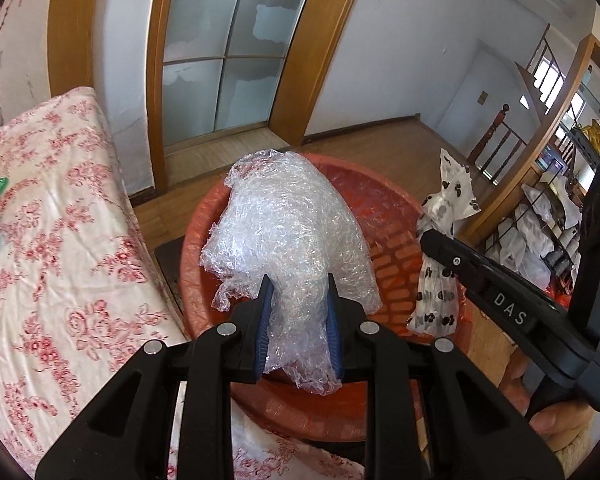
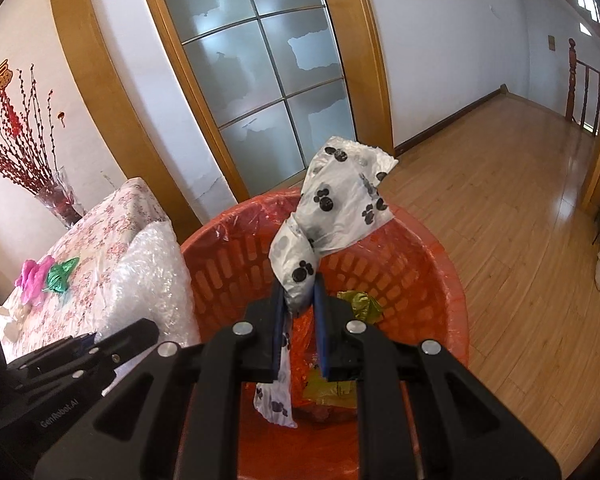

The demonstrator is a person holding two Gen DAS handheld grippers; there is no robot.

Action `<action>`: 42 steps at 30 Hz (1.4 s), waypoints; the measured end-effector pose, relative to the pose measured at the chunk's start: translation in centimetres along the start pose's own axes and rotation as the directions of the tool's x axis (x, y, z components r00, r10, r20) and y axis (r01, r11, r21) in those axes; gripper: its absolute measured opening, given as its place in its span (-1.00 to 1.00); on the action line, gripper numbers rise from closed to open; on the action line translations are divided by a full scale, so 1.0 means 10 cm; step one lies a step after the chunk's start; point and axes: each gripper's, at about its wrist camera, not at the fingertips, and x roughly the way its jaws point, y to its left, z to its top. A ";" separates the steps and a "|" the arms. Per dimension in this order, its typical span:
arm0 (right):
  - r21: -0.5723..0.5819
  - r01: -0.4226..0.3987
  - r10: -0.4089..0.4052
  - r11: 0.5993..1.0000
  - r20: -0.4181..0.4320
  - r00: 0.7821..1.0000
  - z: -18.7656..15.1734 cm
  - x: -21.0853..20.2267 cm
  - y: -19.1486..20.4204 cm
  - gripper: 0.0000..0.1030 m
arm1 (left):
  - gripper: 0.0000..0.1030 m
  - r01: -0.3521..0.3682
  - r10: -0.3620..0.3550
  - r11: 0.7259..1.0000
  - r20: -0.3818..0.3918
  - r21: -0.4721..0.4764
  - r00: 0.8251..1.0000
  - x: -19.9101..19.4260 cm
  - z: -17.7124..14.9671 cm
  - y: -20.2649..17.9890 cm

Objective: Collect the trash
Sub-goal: 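Carry both bags over the orange wastebasket and open both grippers to drop them, then move back to the table and close the left gripper on the white tissue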

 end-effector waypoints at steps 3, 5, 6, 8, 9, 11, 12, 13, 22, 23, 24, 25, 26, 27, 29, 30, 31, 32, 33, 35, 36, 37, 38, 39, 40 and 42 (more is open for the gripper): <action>0.009 -0.003 0.003 1.000 -0.007 1.000 -0.01 0.03 -0.02 -0.65 | -0.51 -0.001 0.001 1.000 -0.014 -0.004 1.000 0.05 -0.01 0.01; 0.013 -0.004 0.004 1.000 -0.011 1.000 -0.01 0.04 -0.05 -0.56 | -0.38 -0.004 0.004 1.000 -0.023 -0.007 1.000 0.07 -0.02 0.01; 0.017 -0.003 0.003 1.000 -0.013 1.000 -0.01 0.04 -0.05 -0.46 | -0.29 -0.005 0.005 1.000 -0.025 -0.010 1.000 0.07 -0.03 0.01; 0.025 -0.003 0.003 1.000 -0.015 1.000 -0.01 0.05 -0.07 -0.43 | -0.23 -0.006 0.005 1.000 -0.028 -0.017 1.000 0.07 -0.04 0.04; 0.029 -0.003 0.003 1.000 -0.018 1.000 -0.02 0.05 -0.08 -0.42 | -0.21 -0.009 0.008 1.000 -0.030 -0.019 1.000 0.07 -0.04 0.05; 0.036 0.002 -0.001 0.999 -0.020 1.000 -0.02 0.05 -0.09 -0.34 | -0.18 -0.019 0.018 1.000 -0.032 -0.023 0.999 0.07 -0.06 0.06; 0.041 0.004 -0.003 0.999 -0.020 1.000 -0.03 0.05 -0.10 -0.31 | -0.15 -0.025 0.025 0.999 -0.031 -0.027 0.999 0.06 -0.06 0.08; 0.045 0.006 -0.005 0.999 -0.020 1.000 -0.04 0.05 -0.11 -0.26 | -0.12 -0.032 0.031 0.999 -0.029 -0.030 0.999 0.05 -0.07 0.10; 0.038 0.043 -0.043 0.998 -0.005 0.999 -0.10 -0.03 -0.11 0.13 | 0.30 -0.186 0.188 0.981 0.042 -0.044 0.981 -0.31 -0.20 0.44; 0.033 0.043 -0.043 0.999 -0.005 0.999 -0.10 -0.04 -0.09 0.15 | 0.30 -0.206 0.209 0.977 0.049 -0.050 0.977 -0.37 -0.22 0.51; 0.029 0.042 -0.042 0.999 -0.005 0.999 -0.11 -0.03 -0.06 0.16 | 0.31 -0.221 0.224 0.974 0.054 -0.057 0.973 -0.42 -0.23 0.56; 0.024 0.039 -0.039 0.999 -0.006 0.999 -0.11 -0.03 -0.03 0.17 | 0.31 -0.238 0.242 0.969 0.060 -0.069 0.968 -0.49 -0.25 0.64; 0.018 0.036 -0.036 0.999 -0.007 0.999 -0.12 -0.04 0.00 0.17 | 0.33 -0.249 0.254 0.965 0.064 -0.078 0.965 -0.53 -0.26 0.69; 0.010 0.032 -0.032 0.999 -0.008 0.999 -0.12 -0.04 0.04 0.17 | 0.33 -0.263 0.269 0.961 0.070 -0.088 0.961 -0.59 -0.28 0.75; -0.009 0.024 -0.024 1.000 -0.008 1.000 -0.14 -0.05 0.13 0.17 | 0.33 -0.297 0.305 0.949 0.081 -0.103 0.949 -0.69 -0.30 0.85; -0.018 0.021 -0.021 1.000 -0.008 1.000 -0.15 -0.04 0.19 0.17 | 0.34 -0.311 0.321 0.944 0.085 -0.111 0.943 -0.73 -0.30 0.89; -0.027 0.016 -0.016 1.000 -0.009 1.000 -0.15 -0.05 0.24 0.17 | 0.34 -0.323 0.335 0.939 0.090 -0.120 0.938 -0.78 -0.31 0.94; -0.036 0.009 -0.010 0.999 -0.011 1.000 -0.15 -0.05 0.30 0.17 | 0.35 -0.339 0.352 0.931 0.094 -0.134 0.931 -0.84 -0.34 1.01; -0.042 0.003 -0.004 0.999 -0.012 1.000 -0.15 -0.07 0.33 0.18 | 0.38 -0.349 0.365 0.926 0.097 -0.144 0.926 -0.87 -0.34 1.04; -0.064 -0.011 0.010 0.998 -0.013 1.000 -0.15 -0.09 0.45 0.21 | 0.45 -0.379 0.400 0.910 0.108 -0.169 0.910 -0.98 -0.38 1.17; -0.072 -0.014 0.013 0.997 -0.012 1.000 -0.16 -0.09 0.49 0.24 | 0.49 -0.398 0.421 0.900 0.114 -0.179 0.900 -1.04 -0.39 1.23; -0.086 -0.020 0.019 0.996 -0.011 1.000 -0.16 -0.11 0.56 0.25 | 0.53 -0.417 0.442 0.889 0.120 -0.190 0.889 -1.10 -0.41 1.29; -0.099 -0.025 0.024 0.995 -0.010 1.000 -0.17 -0.12 0.62 0.26 | 0.55 -0.435 0.465 0.876 0.128 -0.206 0.876 -1.18 -0.42 1.37; -0.114 -0.033 0.032 0.993 -0.011 0.999 -0.17 -0.12 0.70 0.26 | 0.58 -0.448 0.482 0.866 0.131 -0.220 0.866 -1.23 -0.44 1.43; -0.128 -0.041 0.040 0.991 -0.014 0.999 -0.18 -0.12 0.77 0.26 | 0.59 -0.462 0.499 0.855 0.134 -0.236 0.856 -1.28 -0.45 1.50; -0.154 -0.056 0.054 0.986 -0.018 0.998 -0.21 -0.12 0.93 0.26 | 0.60 -0.489 0.538 0.827 0.136 -0.277 0.832 -1.42 -0.48 1.66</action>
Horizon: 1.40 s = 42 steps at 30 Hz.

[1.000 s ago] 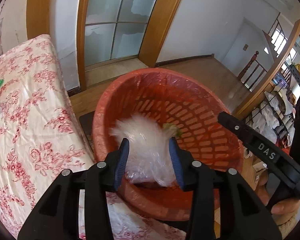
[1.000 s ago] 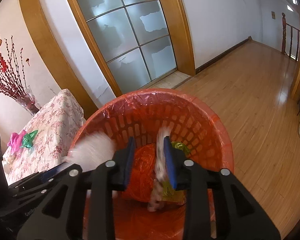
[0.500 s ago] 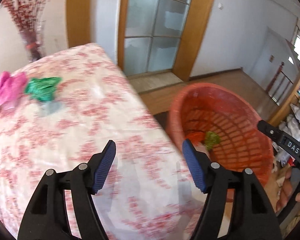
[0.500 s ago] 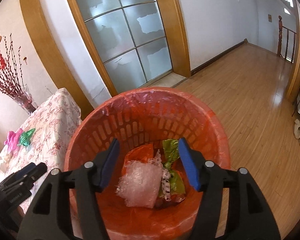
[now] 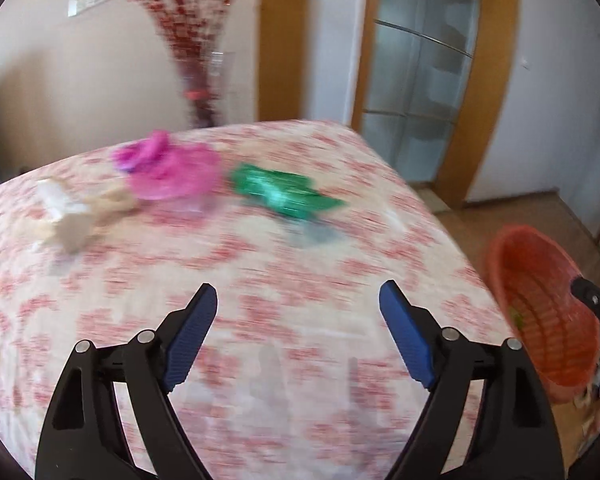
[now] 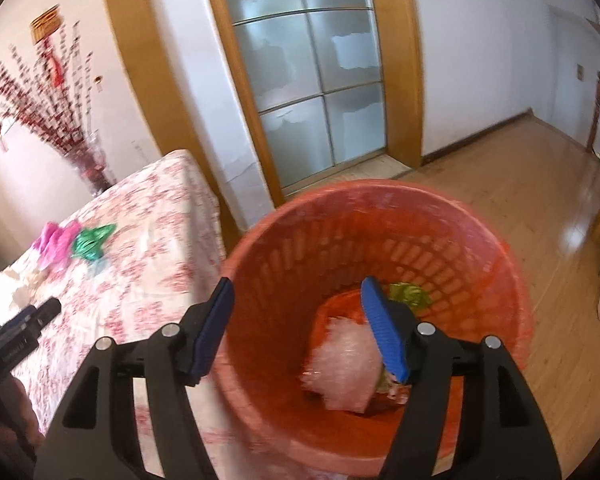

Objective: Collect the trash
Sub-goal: 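Move back to the table and close the left gripper on the white tissue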

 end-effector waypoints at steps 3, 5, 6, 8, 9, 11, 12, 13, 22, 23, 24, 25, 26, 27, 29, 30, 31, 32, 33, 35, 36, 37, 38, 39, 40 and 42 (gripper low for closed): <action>-0.045 -0.029 0.029 0.999 -0.002 1.000 0.01 0.03 0.27 0.26 | 0.60 -0.077 0.079 0.995 0.021 -0.057 0.997 -0.03 0.06 0.37; -0.070 -0.048 0.048 0.996 -0.004 0.999 0.01 0.05 0.44 0.27 | 0.60 -0.129 0.133 0.987 0.033 -0.091 0.991 -0.05 0.09 0.58; -0.085 -0.062 0.061 0.994 -0.006 0.998 0.01 0.06 0.54 0.27 | 0.60 -0.153 0.158 0.982 0.036 -0.112 0.987 -0.06 0.10 0.70; -0.116 -0.092 0.090 0.989 -0.019 0.996 -0.01 0.11 0.76 0.27 | 0.60 -0.200 0.209 0.965 0.042 -0.168 0.977 -0.07 0.17 0.96; -0.130 -0.102 0.100 0.986 -0.024 0.995 -0.02 0.14 0.85 0.27 | 0.60 -0.214 0.226 0.956 0.041 -0.199 0.973 -0.08 0.21 1.08; -0.167 -0.121 0.117 0.978 -0.036 0.992 -0.06 0.18 1.05 0.27 | 0.60 -0.226 0.245 0.937 0.038 -0.268 0.969 -0.08 0.32 1.35; -0.179 -0.127 0.122 0.976 -0.040 0.992 -0.08 0.19 1.12 0.27 | 0.60 -0.230 0.251 0.928 0.037 -0.292 0.967 -0.07 0.38 1.45; -0.195 -0.135 0.128 0.972 -0.046 0.991 -0.09 0.22 1.21 0.27 | 0.60 -0.241 0.264 0.919 0.033 -0.312 0.964 -0.06 0.44 1.54; -0.266 -0.166 0.150 0.950 -0.078 0.986 -0.13 0.46 1.73 0.27 | 0.29 -0.291 0.282 0.887 -0.079 -0.358 0.956 0.39 0.75 2.06; -0.270 -0.167 0.151 0.948 -0.079 0.985 -0.11 0.48 1.78 0.27 | 0.20 -0.285 0.269 0.890 -0.095 -0.356 0.959 0.44 0.73 2.08; -0.273 -0.169 0.153 0.947 -0.079 0.985 -0.09 0.51 1.82 0.27 | 0.06 -0.281 0.260 0.891 -0.107 -0.355 0.960 0.47 0.72 2.09; -0.276 -0.173 0.157 0.946 -0.079 0.984 -0.07 0.53 1.88 0.27 | -0.01 -0.274 0.247 0.894 -0.119 -0.356 0.962 0.50 0.70 2.10; -0.277 -0.176 0.160 0.945 -0.077 0.984 -0.06 0.55 1.91 0.27 | -0.16 -0.258 0.225 0.897 -0.132 -0.359 0.965 0.53 0.67 2.11; -0.281 -0.179 0.165 0.943 -0.075 0.983 -0.04 0.57 1.97 0.27 | -0.28 -0.251 0.214 0.899 -0.138 -0.360 0.967 0.54 0.64 2.12; -0.289 -0.187 0.173 0.939 -0.073 0.982 0.00 0.61 2.07 0.27 | -0.50 -0.251 0.222 0.905 -0.123 -0.342 0.967 0.50 0.59 2.11; -0.291 -0.191 0.178 0.937 -0.071 0.981 0.03 0.63 2.12 0.27 | -0.68 -0.239 0.211 0.910 -0.119 -0.339 0.970 0.49 0.57 2.11; -0.292 -0.195 0.183 0.936 -0.069 0.981 0.05 0.64 2.17 0.27 | -0.71 -0.222 0.195 0.914 -0.112 -0.341 0.974 0.47 0.56 2.13; -0.293 -0.198 0.187 0.935 -0.067 0.980 0.06 0.65 2.21 0.27 | -0.79 -0.204 0.179 0.916 -0.102 -0.345 0.978 0.43 0.54 2.16; -0.296 -0.203 0.192 0.933 -0.064 0.979 0.08 0.67 2.27 0.27 | -0.88 -0.188 0.164 0.920 -0.097 -0.344 0.982 0.40 0.51 2.18; -0.304 -0.204 0.196 0.931 -0.057 0.979 0.12 0.70 2.35 0.27 | -0.92 -0.169 0.146 0.926 -0.092 -0.337 0.985 0.34 0.46 2.22; -0.309 -0.202 0.197 0.929 -0.050 0.979 0.15 0.73 2.41 0.26 | -0.93 -0.158 0.137 0.929 -0.086 -0.334 0.987 0.31 0.44 2.24; -0.311 -0.199 0.195 0.930 -0.045 0.980 0.17 0.76 2.45 0.26 | -0.95 -0.151 0.131 0.932 -0.081 -0.330 0.988 0.27 0.42 2.25; -0.310 -0.198 0.194 0.930 -0.043 0.980 0.19 0.78 2.48 0.26 | -0.96 -0.144 0.126 0.934 -0.075 -0.326 0.989 0.23 0.40 2.27; -0.305 -0.199 0.195 0.931 -0.043 0.980 0.23 0.83 2.53 0.26 | -1.00 -0.141 0.123 0.935 -0.074 -0.325 0.990 0.21 0.40 2.29; -0.300 -0.199 0.193 0.933 -0.048 0.980 0.26 0.88 2.57 0.26 | -1.00 -0.137 0.119 0.935 -0.074 -0.327 0.990 0.19 0.39 2.31; -0.288 -0.206 0.195 0.935 -0.067 0.979 0.32 1.01 2.65 0.26 | -1.00 -0.130 0.114 0.935 -0.068 -0.329 0.991 0.14 0.37 2.35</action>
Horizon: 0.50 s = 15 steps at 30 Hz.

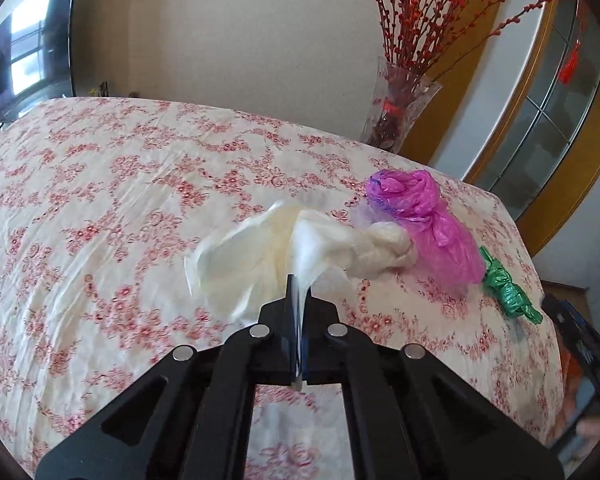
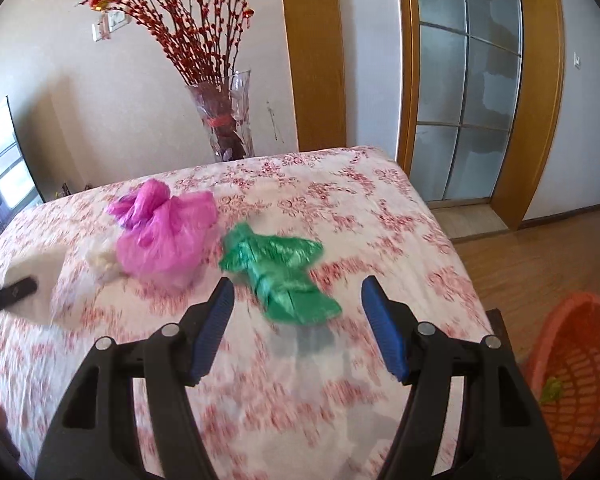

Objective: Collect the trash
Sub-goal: 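Grasp the green plastic bag with the right gripper while the left holds the tissue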

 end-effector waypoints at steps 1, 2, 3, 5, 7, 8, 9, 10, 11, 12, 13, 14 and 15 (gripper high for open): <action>0.004 -0.006 0.006 1.000 -0.008 1.000 0.03 0.05 0.02 0.26 | -1.00 0.001 -0.001 1.000 0.004 0.005 1.000 -0.01 0.00 0.01; 0.004 -0.010 0.010 1.000 -0.021 1.000 0.06 0.13 0.05 0.26 | -1.00 -0.001 0.001 1.000 0.011 0.013 1.000 -0.03 0.00 0.02; 0.002 -0.009 0.009 1.000 -0.029 1.000 0.07 0.18 0.07 0.26 | -1.00 0.002 -0.002 1.000 0.013 0.017 1.000 -0.05 -0.01 0.03; -0.011 0.001 -0.001 1.000 -0.056 0.998 0.08 0.30 0.14 0.26 | -1.00 0.010 -0.010 1.000 0.013 0.018 1.000 -0.06 -0.01 0.05; -0.036 0.018 -0.021 0.999 -0.089 0.996 0.08 0.42 0.19 0.25 | -1.00 0.020 -0.020 1.000 0.012 0.018 1.000 -0.07 -0.01 0.07; -0.053 0.031 -0.036 0.998 -0.103 0.994 0.07 0.46 0.21 0.25 | -1.00 0.026 -0.026 1.000 0.012 0.018 1.000 -0.08 -0.02 0.07; -0.076 0.049 -0.058 0.996 -0.120 0.991 0.05 0.51 0.22 0.22 | -1.00 0.032 -0.032 0.999 0.012 0.020 0.999 -0.09 -0.03 0.08; -0.089 0.057 -0.068 0.994 -0.133 0.989 0.03 0.53 0.22 0.13 | -1.00 0.036 -0.036 0.999 0.014 0.023 0.999 -0.11 -0.04 0.08; -0.100 0.066 -0.080 0.993 -0.146 0.986 0.01 0.55 0.22 0.00 | -1.00 0.039 -0.040 0.999 0.019 0.029 0.999 -0.14 -0.04 0.07; -0.105 0.076 -0.091 0.992 -0.152 0.984 -0.01 0.56 0.20 -0.13 | -1.00 0.042 -0.043 0.999 0.021 0.030 0.999 -0.15 -0.04 0.07; -0.107 0.080 -0.097 0.991 -0.160 0.982 -0.04 0.56 0.18 -0.22 | -1.00 0.050 -0.050 0.998 0.022 0.031 0.998 -0.17 -0.05 0.05; -0.105 0.079 -0.096 0.991 -0.169 0.981 -0.06 0.56 0.16 -0.41 | -1.00 0.054 -0.054 0.998 0.023 0.031 0.998 -0.18 -0.05 0.05; -0.088 0.066 -0.080 0.994 -0.170 0.982 -0.07 0.53 0.12 -0.48 | -1.00 0.058 -0.059 0.998 0.024 0.032 0.998 -0.20 -0.05 0.03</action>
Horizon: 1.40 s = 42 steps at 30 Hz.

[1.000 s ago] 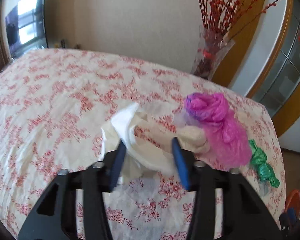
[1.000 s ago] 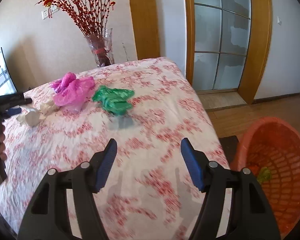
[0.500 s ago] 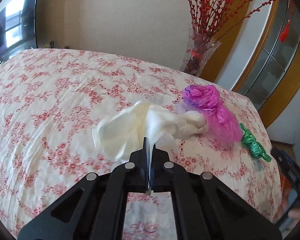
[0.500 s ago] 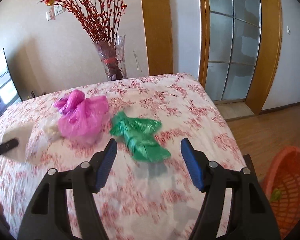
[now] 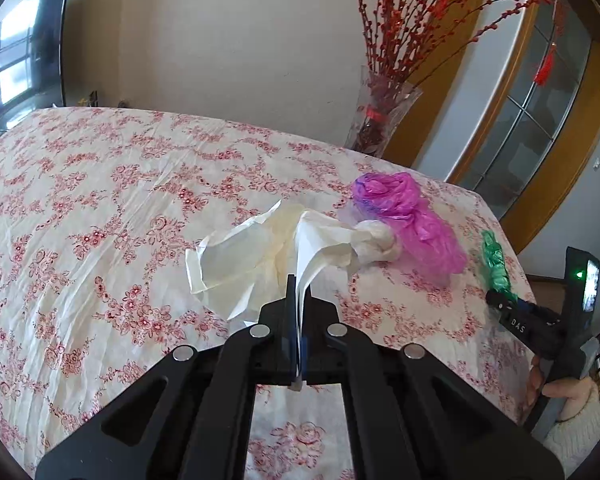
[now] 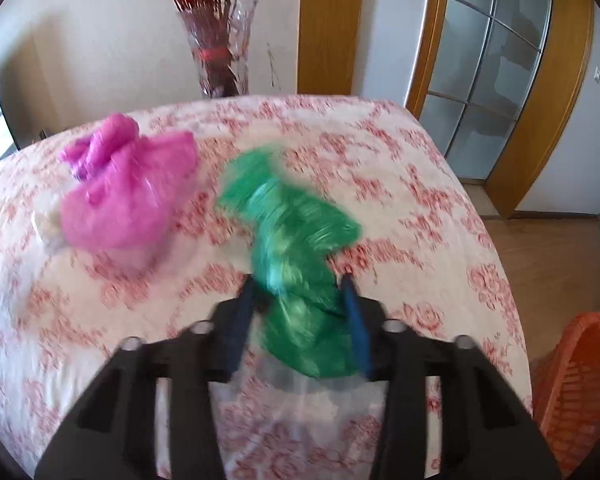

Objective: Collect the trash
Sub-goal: 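Grasp the green plastic bag with the right gripper while the left holds the tissue, then carry the tissue and green bag over the wastebasket and open both grippers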

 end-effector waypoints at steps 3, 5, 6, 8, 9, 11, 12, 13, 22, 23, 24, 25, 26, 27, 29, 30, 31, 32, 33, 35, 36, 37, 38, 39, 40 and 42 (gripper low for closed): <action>0.017 -0.005 0.005 1.000 0.002 1.000 -0.06 -0.08 -0.09 -0.52 | -1.00 0.016 -0.016 1.000 0.004 0.012 1.000 -0.06 -0.02 -0.09; 0.022 -0.012 0.012 1.000 0.010 1.000 -0.12 -0.14 -0.14 -0.52 | -1.00 0.028 -0.028 0.999 0.006 0.023 1.000 -0.09 -0.04 -0.17; 0.028 -0.021 0.020 0.999 0.016 1.000 -0.16 -0.20 -0.17 -0.52 | -1.00 0.035 -0.035 0.999 0.007 0.027 0.999 -0.11 -0.05 -0.21; 0.039 -0.032 0.031 0.999 0.026 0.999 -0.22 -0.30 -0.24 -0.52 | -1.00 0.053 -0.054 0.998 0.006 0.039 0.999 -0.14 -0.07 -0.31; 0.047 -0.040 0.039 0.998 0.034 0.999 -0.25 -0.37 -0.28 -0.52 | -1.00 0.061 -0.062 0.997 0.006 0.045 0.998 -0.16 -0.09 -0.35; 0.063 -0.055 0.052 0.996 0.053 0.997 -0.31 -0.51 -0.36 -0.52 | -1.00 0.083 -0.084 0.995 0.005 0.056 0.996 -0.19 -0.11 -0.47; 0.067 -0.060 0.056 0.996 0.060 0.997 -0.33 -0.55 -0.39 -0.52 | -1.00 0.095 -0.096 0.994 0.003 0.059 0.995 -0.20 -0.12 -0.52; 0.071 -0.066 0.061 0.995 0.068 0.996 -0.36 -0.62 -0.41 -0.52 | -1.00 0.106 -0.107 0.992 0.002 0.064 0.994 -0.22 -0.13 -0.58; 0.126 -0.076 0.055 0.989 0.163 0.985 -0.62 -1.23 -0.83 -0.52 | -1.00 0.221 -0.219 0.966 -0.028 0.138 0.975 -0.31 -0.31 -1.22; 0.135 -0.078 0.055 0.988 0.169 0.984 -0.64 -1.27 -0.88 -0.52 | -1.00 0.237 -0.234 0.960 -0.035 0.149 0.972 -0.32 -0.34 -1.32; 0.147 -0.081 0.054 0.986 0.175 0.983 -0.70 -1.34 -0.96 -0.52 | -1.00 0.250 -0.246 0.955 -0.042 0.158 0.968 -0.32 -0.37 -1.40; 0.156 -0.081 0.053 0.984 0.180 0.982 -0.74 -1.38 -1.01 -0.52 | -1.00 0.259 -0.255 0.952 -0.047 0.164 0.966 -0.31 -0.39 -1.45; 0.164 -0.081 0.051 0.983 0.183 0.982 -0.76 -1.42 -1.06 -0.52 | -1.00 0.274 -0.268 0.946 -0.056 0.174 0.962 -0.31 -0.42 -1.55; 0.176 -0.079 0.045 0.981 0.187 0.981 -0.81 -1.47 -1.13 -0.52 | -1.00 0.286 -0.279 0.941 -0.063 0.182 0.958 -0.31 -0.45 -1.62; 0.199 -0.075 0.036 0.977 0.193 0.981 -0.88 -1.54 -1.26 -0.52 | -1.00 0.311 -0.301 0.930 -0.082 0.195 0.950 -0.29 -0.51 -1.77; 0.207 -0.074 0.033 0.975 0.195 0.980 -0.91 -1.59 -1.32 -0.52 | -1.00 0.324 -0.311 0.924 -0.092 0.201 0.946 -0.27 -0.54 -1.84; 0.217 -0.072 0.028 0.973 0.199 0.980 -0.94 -1.62 -1.38 -0.52 | -1.00 0.335 -0.320 0.919 -0.100 0.207 0.942 -0.26 -0.56 -1.92; 0.231 -0.070 0.022 0.970 0.204 0.979 -0.98 -1.66 -1.45 -0.52 | -1.00 0.349 -0.332 0.912 -0.111 0.214 0.937 -0.24 -0.60 -2.01; 0.239 -0.068 0.018 0.969 0.206 0.978 -0.99 -1.68 -1.49 -0.52 | -1.00 0.361 -0.342 0.907 -0.118 0.218 0.932 -0.24 -0.63 -2.07; 0.263 -0.060 0.002 0.963 0.215 0.977 -1.05 -1.74 -1.60 -0.52 | -1.00 0.387 -0.364 0.894 -0.137 0.228 0.921 -0.23 -0.69 -2.23; 0.270 -0.054 -0.006 0.961 0.217 0.976 -1.08 -1.77 -1.65 -0.52 | -1.00 0.398 -0.373 0.888 -0.145 0.232 0.917 -0.22 -0.71 -2.30; 0.279 -0.044 -0.019 0.959 0.219 0.976 -1.11 -1.80 -1.71 -0.52 | -1.00 0.409 -0.382 0.881 -0.152 0.237 0.912 -0.21 -0.74 -2.37; 0.286 -0.038 -0.027 0.958 0.221 0.975 -1.13 -1.82 -1.76 -0.52 | -1.00 0.422 -0.393 0.873 -0.163 0.244 0.905 -0.21 -0.78 -2.47; 0.297 -0.028 -0.041 0.954 0.224 0.974 -1.17 -1.85 -1.83 -0.52 | -1.00 0.435 -0.402 0.865 -0.173 0.249 0.899 -0.21 -0.81 -2.55; 0.306 -0.020 -0.052 0.952 0.226 0.973 -1.20 -1.87 -1.88 -0.52 | -1.00 0.448 -0.412 0.857 -0.184 0.255 0.892 -0.21 -0.85 -2.63; 0.332 -0.003 -0.077 0.943 0.229 0.970 -1.28 -1.91 -2.01 -0.52 | -1.00 0.468 -0.427 0.844 -0.200 0.263 0.882 -0.20 -0.90 -2.77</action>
